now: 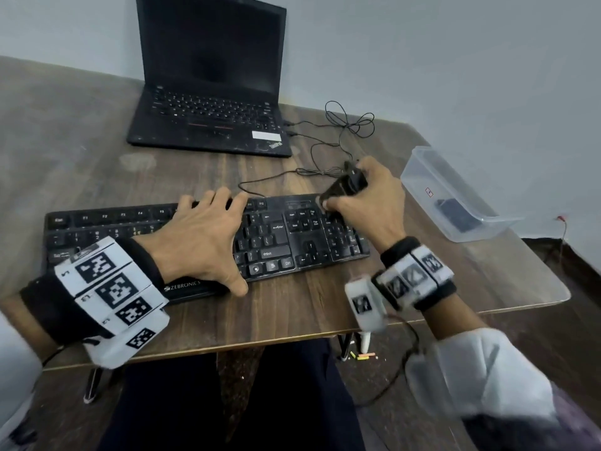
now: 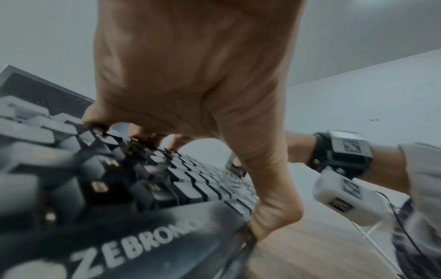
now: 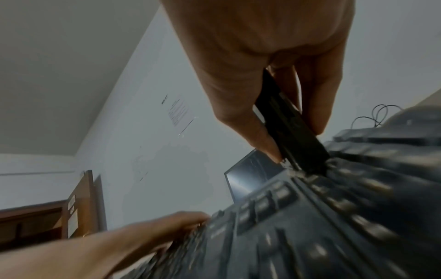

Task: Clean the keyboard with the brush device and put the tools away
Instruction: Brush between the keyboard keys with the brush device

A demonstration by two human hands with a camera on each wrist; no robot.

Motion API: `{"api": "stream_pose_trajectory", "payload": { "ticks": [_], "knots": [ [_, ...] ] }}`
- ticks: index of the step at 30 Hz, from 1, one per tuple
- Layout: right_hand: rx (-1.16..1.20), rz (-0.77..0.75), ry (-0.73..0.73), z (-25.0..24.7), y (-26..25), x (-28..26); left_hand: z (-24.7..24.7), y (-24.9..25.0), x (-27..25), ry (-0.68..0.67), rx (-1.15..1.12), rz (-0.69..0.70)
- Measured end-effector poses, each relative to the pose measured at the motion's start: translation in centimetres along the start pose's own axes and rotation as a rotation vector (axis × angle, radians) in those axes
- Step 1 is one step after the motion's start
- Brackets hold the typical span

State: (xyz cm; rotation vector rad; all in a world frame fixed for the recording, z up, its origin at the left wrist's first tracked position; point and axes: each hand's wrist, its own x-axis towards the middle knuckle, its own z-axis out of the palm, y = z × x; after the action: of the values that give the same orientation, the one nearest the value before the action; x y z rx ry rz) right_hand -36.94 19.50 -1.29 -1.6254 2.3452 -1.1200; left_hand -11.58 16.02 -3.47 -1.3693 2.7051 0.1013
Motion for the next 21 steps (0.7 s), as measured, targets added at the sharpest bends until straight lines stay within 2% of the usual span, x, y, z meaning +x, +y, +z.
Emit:
{"api": "stream_pose_trajectory", "payload": {
  "ticks": [4,7,10,17,21],
  "knots": [
    [-0.045,0.035,-0.009,-1.9,3.2,-6.0,0.1,-0.1,0.1,0.002,0.003,0.009],
    [-0.052,0.051,-0.042,-2.9,3.9,-8.2,0.1,0.1,-0.1,0.009,0.024,0.009],
    [-0.068,0.012,-0.047,-3.2,3.3,-6.8,0.0,0.3,-0.3,0.025,0.050,0.015],
    [-0.024,-0.075,0.097,-1.0,-1.2,2.5,-0.1,0.7,-0.6,0.055,0.088,0.025],
    [-0.041,0.000,-0.010,-1.8,1.7,-1.7,0.0,0.3,-0.3,0.035,0.050,0.016]
  ]
}}
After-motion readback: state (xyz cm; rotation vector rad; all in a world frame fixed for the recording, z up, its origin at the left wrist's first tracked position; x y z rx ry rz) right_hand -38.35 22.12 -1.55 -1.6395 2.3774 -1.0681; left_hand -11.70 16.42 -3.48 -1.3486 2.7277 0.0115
